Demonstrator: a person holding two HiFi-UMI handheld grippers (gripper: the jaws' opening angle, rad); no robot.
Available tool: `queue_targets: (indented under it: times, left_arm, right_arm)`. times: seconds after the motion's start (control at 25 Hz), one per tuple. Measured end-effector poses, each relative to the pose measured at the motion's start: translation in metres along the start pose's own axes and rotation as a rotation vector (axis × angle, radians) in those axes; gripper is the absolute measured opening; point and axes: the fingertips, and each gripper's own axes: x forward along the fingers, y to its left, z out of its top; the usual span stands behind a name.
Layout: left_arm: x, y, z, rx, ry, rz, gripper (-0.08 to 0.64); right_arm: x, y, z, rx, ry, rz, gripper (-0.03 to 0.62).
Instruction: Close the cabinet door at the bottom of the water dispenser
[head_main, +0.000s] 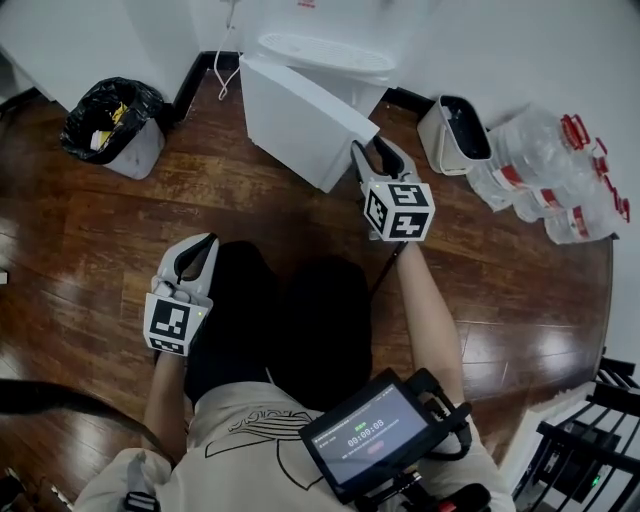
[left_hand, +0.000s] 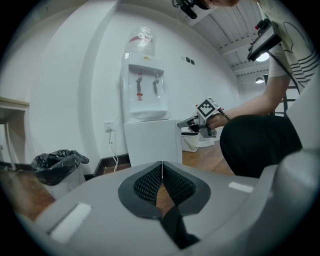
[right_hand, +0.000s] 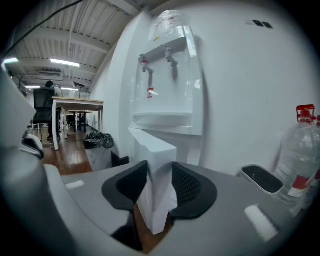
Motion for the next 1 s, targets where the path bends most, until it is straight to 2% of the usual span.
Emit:
queue_targets:
  times: [0.08, 0.28, 0.44, 0.6, 0.72, 0.8, 0.84, 0.88, 1.0]
  left_arm:
    - [0.007, -0.004, 0.002, 0.006, 0.002, -0.005, 0.023]
    - [0.017, -0.020, 0.009, 0.052, -0.012, -0.025, 0.023]
    - [0.009, -0.022, 0.001, 0.091, 0.041, -0.032, 0.023]
    - [0.017, -0.009, 0.009, 0.063, 0.028, 0.004, 0.023]
    - [0.020, -0.002, 0.016, 0.050, 0.010, 0.008, 0.021]
    - [0.018, 0.000, 0.019, 0.002, -0.005, 0.015, 0.021]
    - [0.015, 0.002, 0.021, -0.039, -0.012, 0.025, 0.021]
    - [0.012, 0.004, 0.022, -0.081, -0.017, 0.037, 0.021]
    - [-0.006, 0.009, 0.038, -0.214, -0.026, 0.054, 0.021]
  right_arm:
    - [0.009, -0.019, 0.002, 0.020, -0.010, -0.050, 0.104]
    - [0.040, -0.062, 0.013, 0.070, -0.024, -0.120, 0.091]
    - [0.061, -0.082, 0.014, 0.101, -0.010, -0.125, 0.089]
    - [0.076, -0.101, 0.021, 0.130, 0.019, -0.168, 0.079]
    - [0.077, -0.103, 0.022, 0.117, 0.001, -0.208, 0.081]
    - [0.075, -0.104, 0.021, 0.096, -0.011, -0.226, 0.083]
    - [0.071, -0.101, 0.022, 0.101, -0.015, -0.218, 0.078]
    - [0.064, -0.093, 0.023, 0.124, -0.021, -0.180, 0.002]
    - [0.004, -0.041, 0.015, 0.221, -0.018, 0.055, 0.002]
